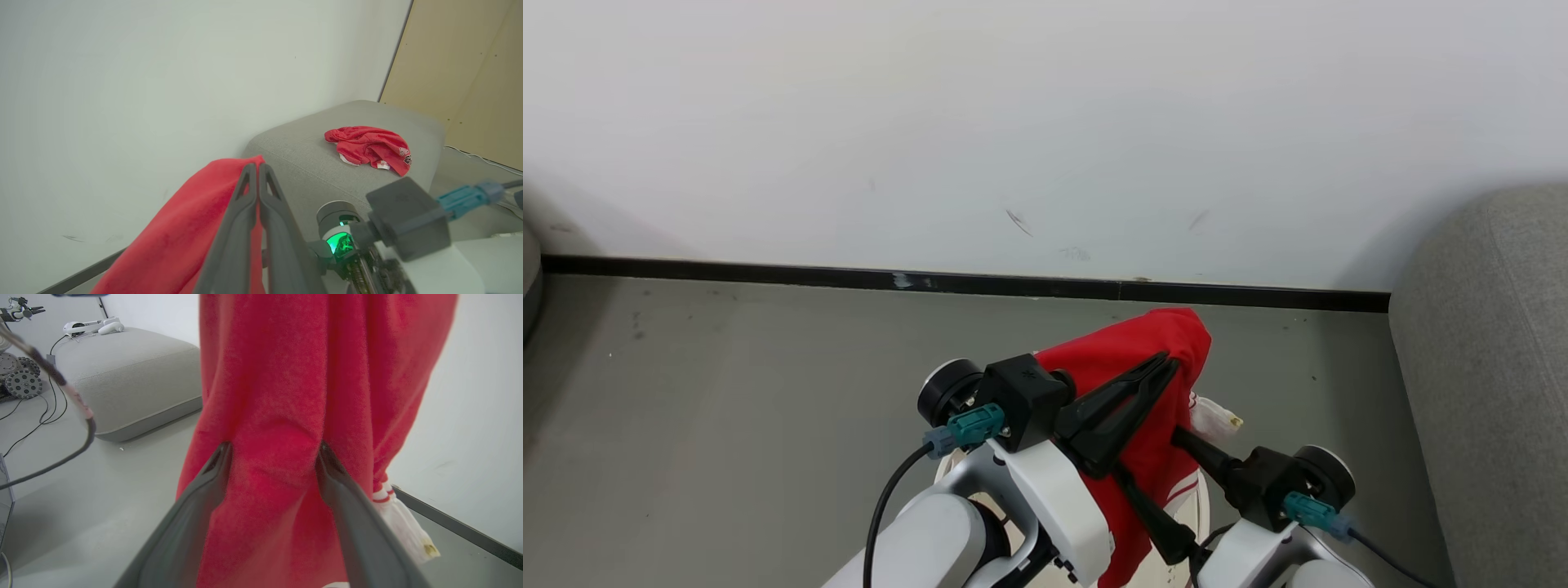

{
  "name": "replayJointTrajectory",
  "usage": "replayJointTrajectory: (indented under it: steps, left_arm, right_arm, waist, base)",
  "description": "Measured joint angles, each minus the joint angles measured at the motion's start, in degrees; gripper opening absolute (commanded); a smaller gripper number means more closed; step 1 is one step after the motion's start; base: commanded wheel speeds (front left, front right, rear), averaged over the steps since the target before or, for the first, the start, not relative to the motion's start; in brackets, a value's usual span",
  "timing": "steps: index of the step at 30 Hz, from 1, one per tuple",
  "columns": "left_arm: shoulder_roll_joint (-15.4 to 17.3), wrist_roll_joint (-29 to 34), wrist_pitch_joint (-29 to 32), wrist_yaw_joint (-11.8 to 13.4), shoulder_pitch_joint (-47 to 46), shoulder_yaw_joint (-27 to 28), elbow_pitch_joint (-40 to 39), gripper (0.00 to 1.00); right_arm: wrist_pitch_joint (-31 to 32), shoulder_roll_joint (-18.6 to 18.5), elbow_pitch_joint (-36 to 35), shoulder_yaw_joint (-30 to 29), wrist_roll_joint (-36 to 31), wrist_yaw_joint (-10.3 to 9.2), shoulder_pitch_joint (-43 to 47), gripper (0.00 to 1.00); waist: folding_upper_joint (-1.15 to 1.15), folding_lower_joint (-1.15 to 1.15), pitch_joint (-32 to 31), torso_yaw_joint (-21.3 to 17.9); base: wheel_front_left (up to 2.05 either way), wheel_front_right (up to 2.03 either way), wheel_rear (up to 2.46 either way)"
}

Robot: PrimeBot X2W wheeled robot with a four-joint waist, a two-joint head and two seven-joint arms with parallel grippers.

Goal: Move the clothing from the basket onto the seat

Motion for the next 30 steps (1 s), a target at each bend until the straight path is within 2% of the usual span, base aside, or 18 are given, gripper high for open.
replayJointTrajectory:
  steps: [1,2,3,4,5,7,12,19,20,22,23,24,30]
  left_arm:
    - [0.0,0.0,0.3,0.0,0.0,0.0,-0.6,0.0]
    - [0.0,0.0,0.8,0.2,0.0,-0.1,-1.1,0.0]
    - [0.0,0.0,1.1,0.4,0.0,-0.1,-1.8,0.0]
    - [0.0,0.0,1.5,0.4,0.0,-0.1,-2.4,0.0]
    - [0.0,0.0,1.7,0.5,0.0,-0.1,-3.0,0.0]
    - [0.0,0.0,2.4,1.0,0.0,-0.1,-3.7,0.0]
    - [0.1,-0.1,3.5,1.6,0.0,0.0,-5.0,0.0]
    - [1.0,-0.5,5.0,4.2,2.1,1.7,-6.2,0.0]
    - [1.2,-0.5,5.0,4.5,2.4,1.8,-6.3,0.22]
    - [1.6,-0.5,5.0,4.6,2.7,2.0,-6.6,0.45]
    - [1.8,-0.5,4.8,4.9,3.0,2.3,-6.8,0.87]
    - [1.9,-0.4,4.6,5.3,3.4,2.6,-7.0,1.0]
    - [2.8,0.1,2.7,5.5,6.0,2.8,-8.1,1.0]
  right_arm:
    - [0.0,0.0,0.0,0.2,0.0,0.0,0.1,1.0]
    - [0.0,0.0,0.0,0.2,0.0,0.01,0.2,0.9]
    - [0.0,0.1,-0.1,0.1,0.0,0.01,0.2,0.67]
    - [0.0,0.1,-0.2,-0.1,0.0,0.0,0.2,0.48]
    - [0.0,0.1,-0.3,-0.3,0.0,0.0,0.2,0.36]
    - [0.0,0.1,-0.3,-0.4,0.0,0.0,0.2,0.0]
    - [0.0,0.3,-0.3,-0.3,0.0,0.0,0.3,0.0]
    - [0.0,0.7,-0.9,-1.2,1.5,0.01,1.9,0.0]
    - [0.0,0.7,-1.1,-1.6,1.8,0.0,2.1,0.0]
    - [0.0,0.8,-1.7,-2.7,2.2,0.0,2.4,0.0]
    - [0.0,0.9,-1.9,-3.3,2.9,0.0,2.5,0.0]
    - [0.0,0.9,-2.2,-3.8,3.4,0.0,2.5,0.0]
    - [0.0,0.9,-2.9,-6.2,3.5,0.0,2.6,0.0]
  waist:
    - [0.0,0.0,0.0,0.0]
    - [0.0,0.0,0.0,0.0]
    - [0.0,0.0,0.0,0.0]
    - [0.0,0.0,0.0,0.0]
    - [0.0,0.0,0.0,-0.1]
    - [0.0,0.0,0.0,-0.2]
    - [0.0,0.0,-0.2,-0.4]
    - [0.0,0.0,0.5,-1.2]
    - [0.0,0.0,0.6,-1.3]
    - [0.0,0.0,0.9,-1.6]
    - [0.0,0.0,1.0,-1.8]
    - [0.0,0.0,1.2,-2.0]
    - [0.0,0.0,1.9,-3.2]
  base:
    - [0.0,0.0,0.0]
    - [0.0,0.0,0.0]
    - [0.0,0.0,0.0]
    - [0.0,0.0,0.0]
    - [0.0,0.0,0.0]
    - [0.0,0.0,0.0]
    - [0.0,0.0,0.0]
    - [0.0,0.0,0.0]
    - [0.0,0.0,0.0]
    - [0.0,0.0,0.0]
    - [0.0,0.0,0.0]
    - [0.0,0.0,0.0]
    - [0.0,0.0,0.0]
